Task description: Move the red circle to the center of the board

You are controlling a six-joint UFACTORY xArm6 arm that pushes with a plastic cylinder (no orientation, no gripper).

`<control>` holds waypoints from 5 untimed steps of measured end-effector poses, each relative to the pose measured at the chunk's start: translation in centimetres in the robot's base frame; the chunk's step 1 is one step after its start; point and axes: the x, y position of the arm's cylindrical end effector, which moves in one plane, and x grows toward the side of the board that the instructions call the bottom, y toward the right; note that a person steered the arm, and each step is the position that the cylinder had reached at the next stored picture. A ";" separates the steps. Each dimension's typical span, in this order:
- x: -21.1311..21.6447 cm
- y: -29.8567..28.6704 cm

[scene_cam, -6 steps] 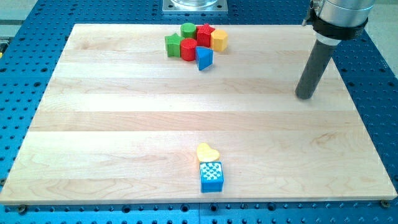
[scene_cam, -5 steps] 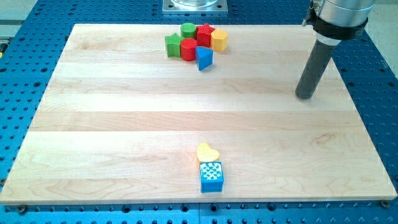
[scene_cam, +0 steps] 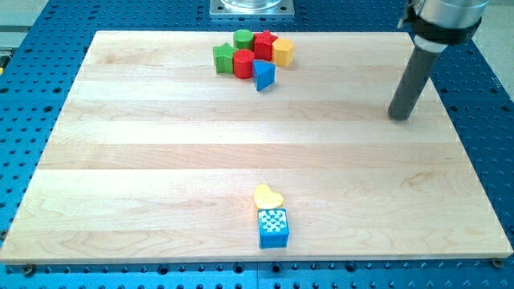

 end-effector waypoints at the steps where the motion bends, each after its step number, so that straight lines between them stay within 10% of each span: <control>1: -3.2 1.2; 5: -11.4 -5.7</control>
